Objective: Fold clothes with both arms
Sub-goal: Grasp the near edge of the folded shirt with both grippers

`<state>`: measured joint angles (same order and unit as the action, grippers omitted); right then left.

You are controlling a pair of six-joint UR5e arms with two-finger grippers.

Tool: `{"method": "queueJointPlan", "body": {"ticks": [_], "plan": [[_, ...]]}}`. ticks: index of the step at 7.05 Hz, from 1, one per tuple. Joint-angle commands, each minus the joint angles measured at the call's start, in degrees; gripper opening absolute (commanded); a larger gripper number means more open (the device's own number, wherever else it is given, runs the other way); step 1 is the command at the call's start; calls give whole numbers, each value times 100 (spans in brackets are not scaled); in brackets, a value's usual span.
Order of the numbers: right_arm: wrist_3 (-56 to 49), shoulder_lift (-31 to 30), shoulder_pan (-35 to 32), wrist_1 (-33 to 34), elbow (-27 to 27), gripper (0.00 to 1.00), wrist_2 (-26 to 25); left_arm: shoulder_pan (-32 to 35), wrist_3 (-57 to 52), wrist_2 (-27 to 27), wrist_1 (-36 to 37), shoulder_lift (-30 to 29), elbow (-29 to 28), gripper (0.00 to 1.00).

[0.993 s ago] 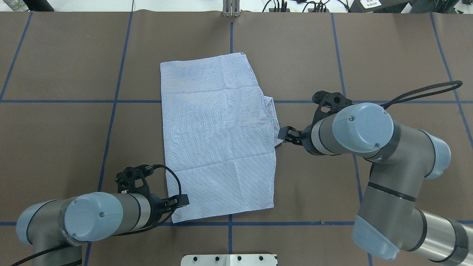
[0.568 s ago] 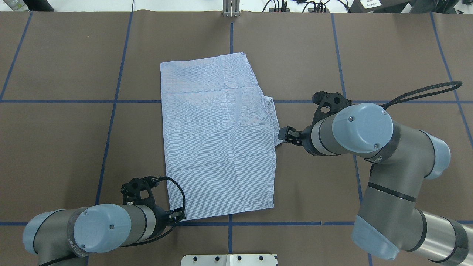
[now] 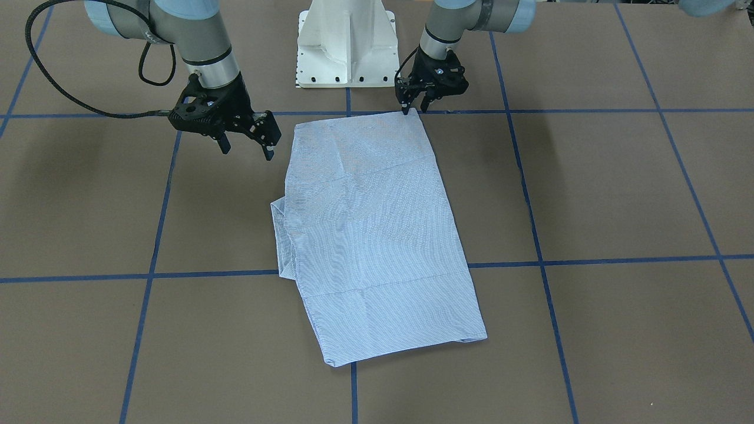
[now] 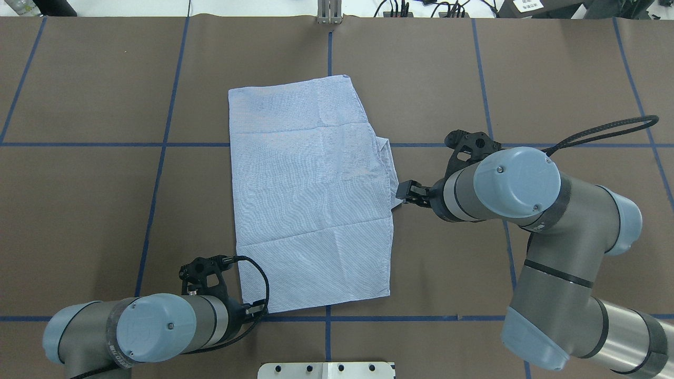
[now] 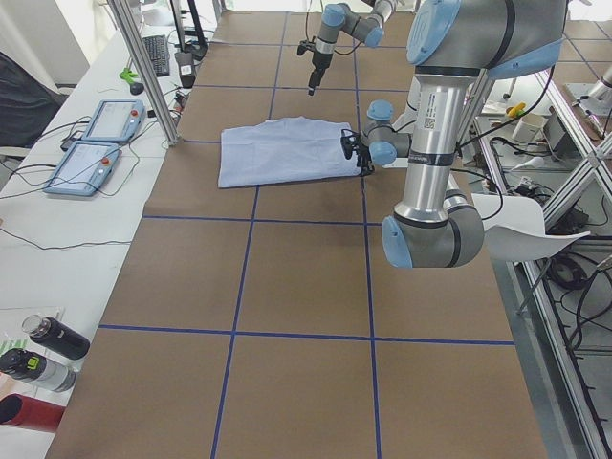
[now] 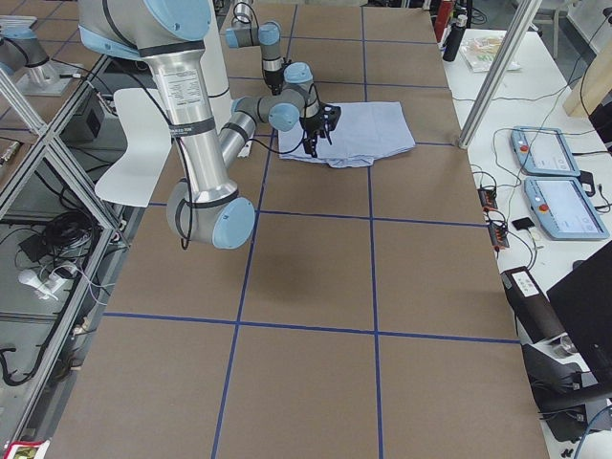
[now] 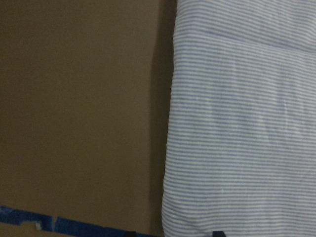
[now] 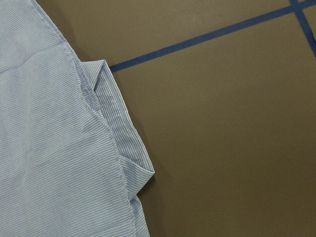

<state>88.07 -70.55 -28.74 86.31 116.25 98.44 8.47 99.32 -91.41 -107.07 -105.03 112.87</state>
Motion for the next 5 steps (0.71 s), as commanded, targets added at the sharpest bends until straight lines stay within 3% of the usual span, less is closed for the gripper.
{"method": "queueJointPlan", "body": {"ticks": [1,2,4,5], "plan": [[-9,-3,-9,0,3,100,0,-3,-9,0,1,-35,-28,46],[-9,-3,0,0,3,100,0,-3,-9,0,1,-35,-37,46],[-9,-3,-9,0,3,100,0,-3,-9,0,1,-35,-37,34],[-9,-3,-9,0,3,100,9,6,-9,0,1,-35,-28,23]]}}
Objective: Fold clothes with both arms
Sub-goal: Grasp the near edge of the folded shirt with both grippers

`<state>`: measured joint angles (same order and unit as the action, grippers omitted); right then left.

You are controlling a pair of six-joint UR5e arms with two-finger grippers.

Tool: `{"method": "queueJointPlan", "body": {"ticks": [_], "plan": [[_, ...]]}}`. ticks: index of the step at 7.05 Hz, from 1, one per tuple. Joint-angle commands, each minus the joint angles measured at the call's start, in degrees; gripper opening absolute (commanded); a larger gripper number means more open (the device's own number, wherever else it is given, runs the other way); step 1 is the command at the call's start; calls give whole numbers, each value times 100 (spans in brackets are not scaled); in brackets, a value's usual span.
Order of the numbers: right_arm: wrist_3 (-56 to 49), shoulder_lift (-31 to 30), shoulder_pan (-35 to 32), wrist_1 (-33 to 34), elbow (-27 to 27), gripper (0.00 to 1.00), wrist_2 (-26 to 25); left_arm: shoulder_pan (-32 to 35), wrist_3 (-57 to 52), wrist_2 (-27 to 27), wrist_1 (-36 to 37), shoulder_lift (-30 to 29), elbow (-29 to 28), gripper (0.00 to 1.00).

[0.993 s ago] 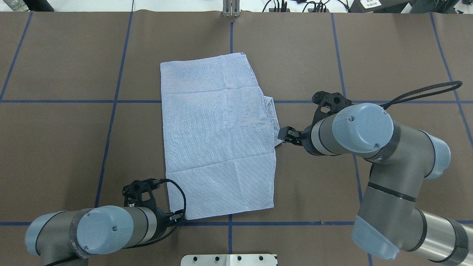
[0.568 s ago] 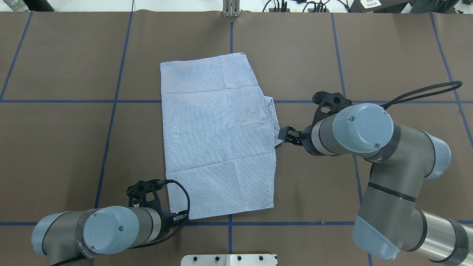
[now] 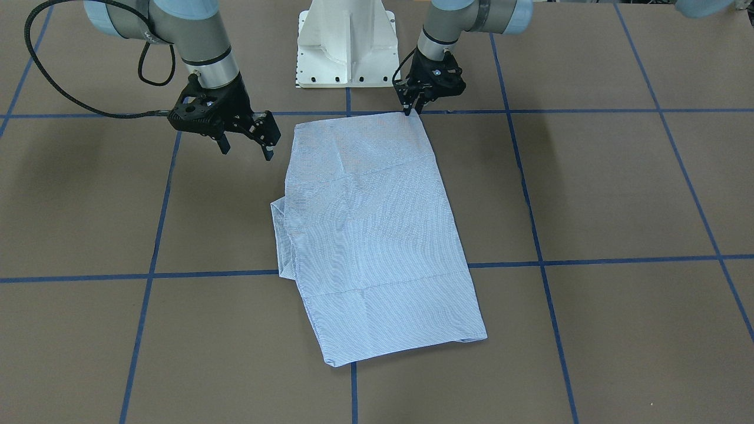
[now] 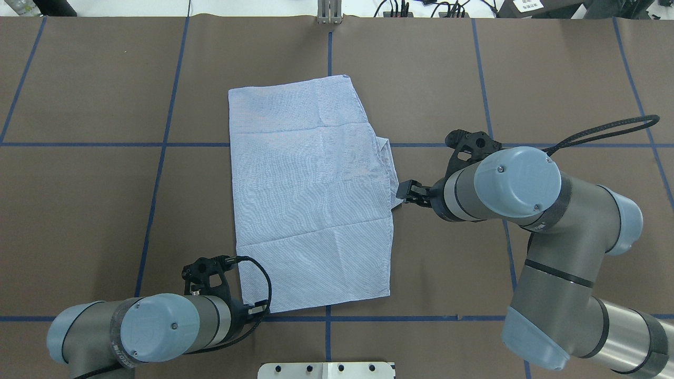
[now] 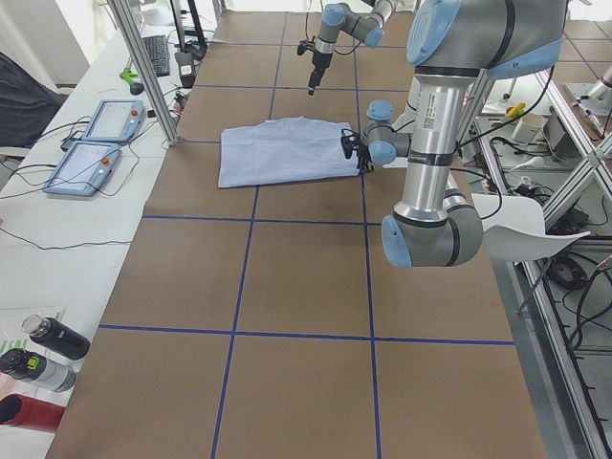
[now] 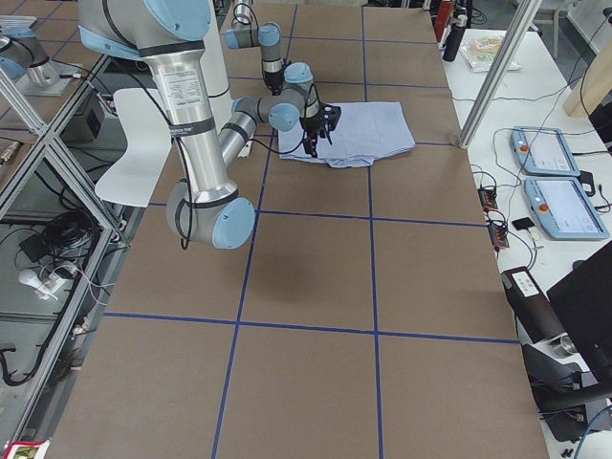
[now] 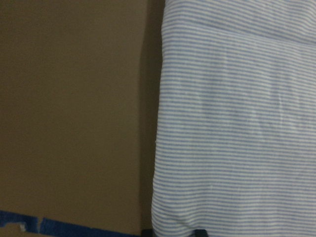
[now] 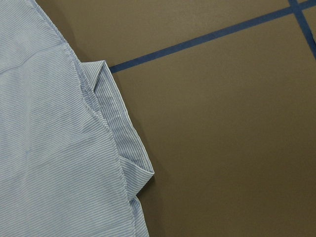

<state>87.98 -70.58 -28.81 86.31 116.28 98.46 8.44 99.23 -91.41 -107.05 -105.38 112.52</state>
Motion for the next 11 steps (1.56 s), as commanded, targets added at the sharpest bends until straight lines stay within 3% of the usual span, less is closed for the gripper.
{"method": "queueJointPlan", "body": {"ticks": [1,2,3,6,8,11], "plan": [[0,0,-2,0,0,100,7,26,0,0,0,-1,7,9],[17,-9,33,0,0,100,-2,43,26,0,0,-1,24,0],[78,-9,129,0,0,100,-19,70,26,0,0,-1,51,0],[2084,88,962,9,-9,98,-694,61,44,0,0,-1,60,0],[3491,193,1446,79,-105,88,-740,61,53,0,0,-1,68,0],[4454,569,1861,421,-464,81,-1284,61,53,-9,0,-9,77,0]]}}
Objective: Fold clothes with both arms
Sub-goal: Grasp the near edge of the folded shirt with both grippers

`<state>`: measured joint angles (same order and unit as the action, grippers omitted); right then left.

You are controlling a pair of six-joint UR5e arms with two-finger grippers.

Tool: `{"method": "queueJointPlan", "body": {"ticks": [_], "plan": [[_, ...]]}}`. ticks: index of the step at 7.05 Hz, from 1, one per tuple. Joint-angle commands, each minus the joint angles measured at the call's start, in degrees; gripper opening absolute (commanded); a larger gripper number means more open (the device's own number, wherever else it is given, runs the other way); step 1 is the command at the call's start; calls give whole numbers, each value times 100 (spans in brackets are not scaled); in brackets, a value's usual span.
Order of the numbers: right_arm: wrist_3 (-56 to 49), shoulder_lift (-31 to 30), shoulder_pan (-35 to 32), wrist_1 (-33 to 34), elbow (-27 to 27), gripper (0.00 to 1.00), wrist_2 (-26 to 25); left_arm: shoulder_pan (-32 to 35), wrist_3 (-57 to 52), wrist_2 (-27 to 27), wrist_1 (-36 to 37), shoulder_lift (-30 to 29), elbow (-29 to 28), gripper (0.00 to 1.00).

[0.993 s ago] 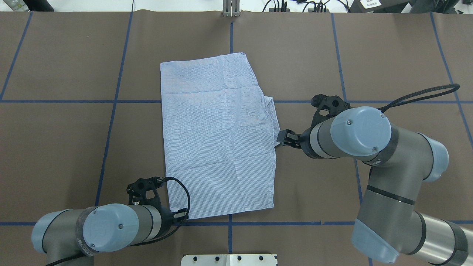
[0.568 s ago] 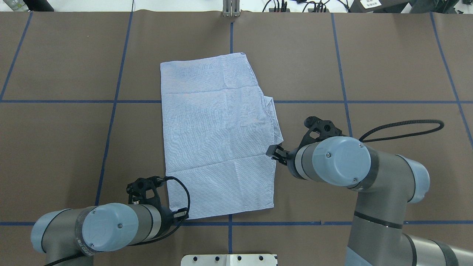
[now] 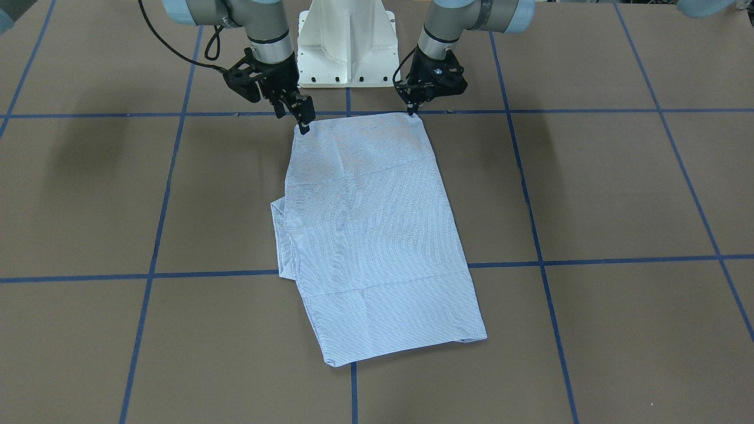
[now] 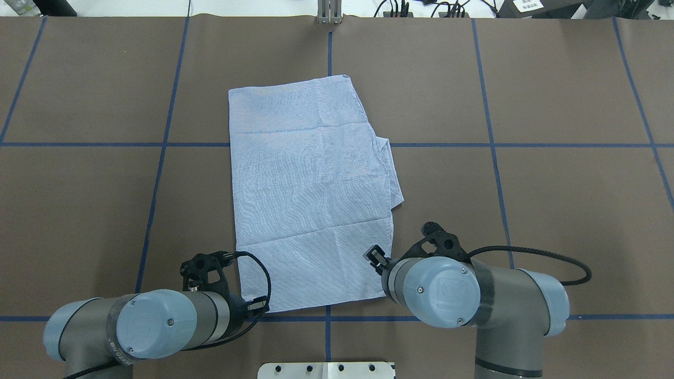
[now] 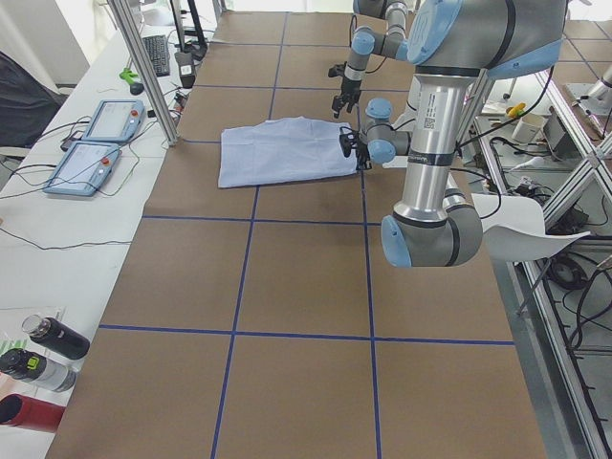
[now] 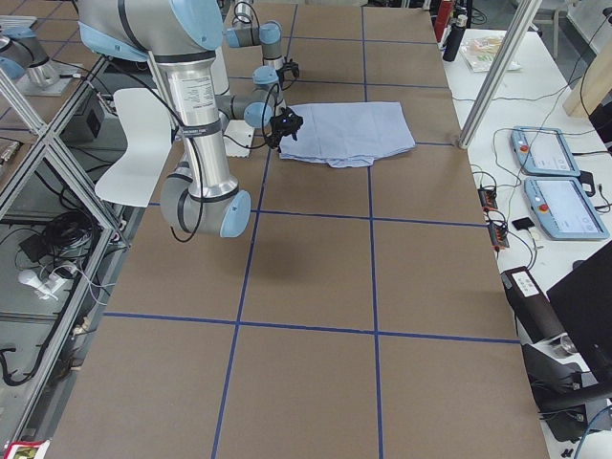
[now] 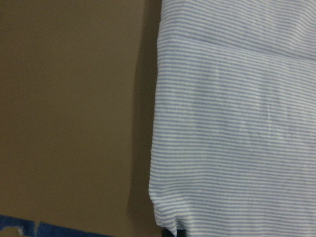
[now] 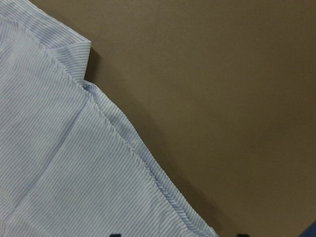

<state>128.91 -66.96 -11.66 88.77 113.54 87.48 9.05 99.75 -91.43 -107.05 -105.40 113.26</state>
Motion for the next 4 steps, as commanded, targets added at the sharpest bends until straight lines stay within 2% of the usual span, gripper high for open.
{"method": "queueJointPlan", "body": {"ticks": [1,4], "plan": [[424,279,190,167,-340,81,-275,0,0,-7,0,-42,3,0],[583,402,313,167,-586,81,-390,9,0,-7,0,-42,3,0]]}}
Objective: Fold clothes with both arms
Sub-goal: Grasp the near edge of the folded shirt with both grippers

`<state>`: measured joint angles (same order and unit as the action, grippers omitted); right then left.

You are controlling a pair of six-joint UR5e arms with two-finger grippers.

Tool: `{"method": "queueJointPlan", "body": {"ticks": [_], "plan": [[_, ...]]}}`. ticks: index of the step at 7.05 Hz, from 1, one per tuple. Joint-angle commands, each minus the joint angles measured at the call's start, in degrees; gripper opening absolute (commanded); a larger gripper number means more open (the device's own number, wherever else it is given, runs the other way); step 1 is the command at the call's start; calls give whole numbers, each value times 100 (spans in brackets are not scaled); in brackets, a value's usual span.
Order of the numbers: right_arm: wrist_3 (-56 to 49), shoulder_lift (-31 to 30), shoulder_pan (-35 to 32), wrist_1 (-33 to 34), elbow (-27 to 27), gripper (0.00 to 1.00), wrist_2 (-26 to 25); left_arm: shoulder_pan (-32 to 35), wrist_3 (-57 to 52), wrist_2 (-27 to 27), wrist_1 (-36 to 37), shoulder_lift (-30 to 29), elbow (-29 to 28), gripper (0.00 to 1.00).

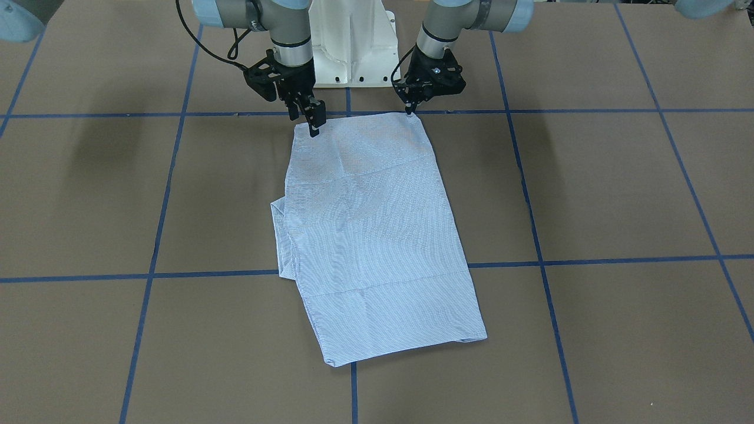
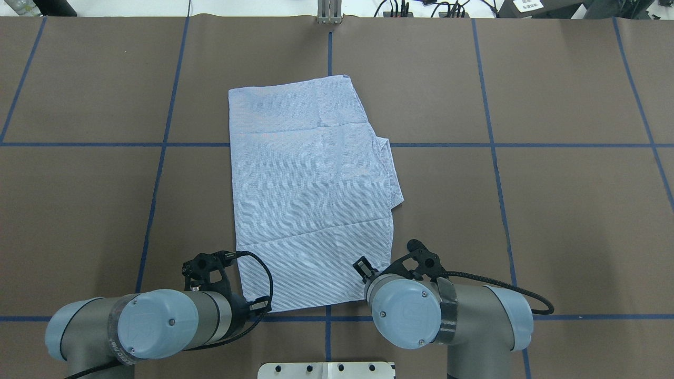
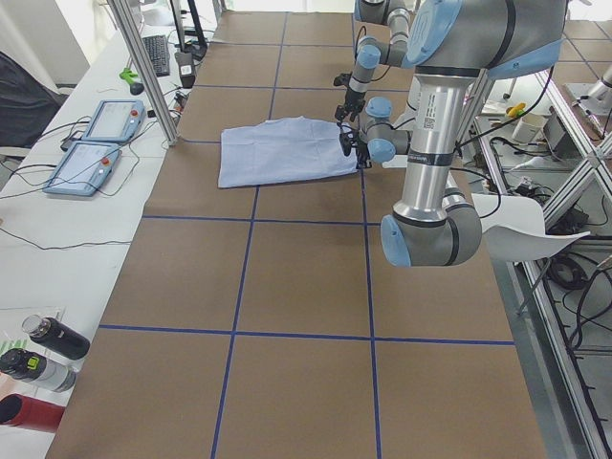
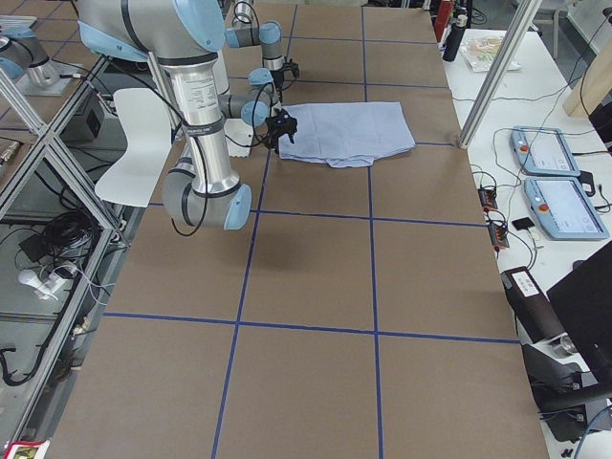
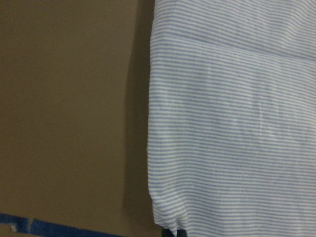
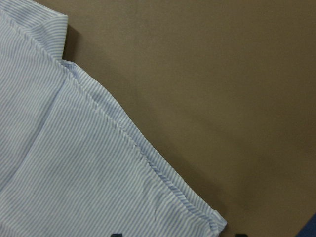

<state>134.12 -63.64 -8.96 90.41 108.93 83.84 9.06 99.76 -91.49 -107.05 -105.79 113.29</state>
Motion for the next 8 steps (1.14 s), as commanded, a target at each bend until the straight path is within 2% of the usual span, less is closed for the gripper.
{"method": "queueJointPlan", "body": {"ticks": [1,5,6,7,8], "plan": [[62,80,43,2,-135,78,-26,8,0,0,0,-3,0,0],[53,159,52,11,-293,72,-26,8,0,0,0,-3,0,0],[53,168,43,11,-293,67,-26,8,0,0,0,-3,9,0],[61,212,43,20,-293,42,-35,8,0,0,0,-3,9,0],[62,229,43,11,-293,1,-26,8,0,0,0,-3,9,0]]}}
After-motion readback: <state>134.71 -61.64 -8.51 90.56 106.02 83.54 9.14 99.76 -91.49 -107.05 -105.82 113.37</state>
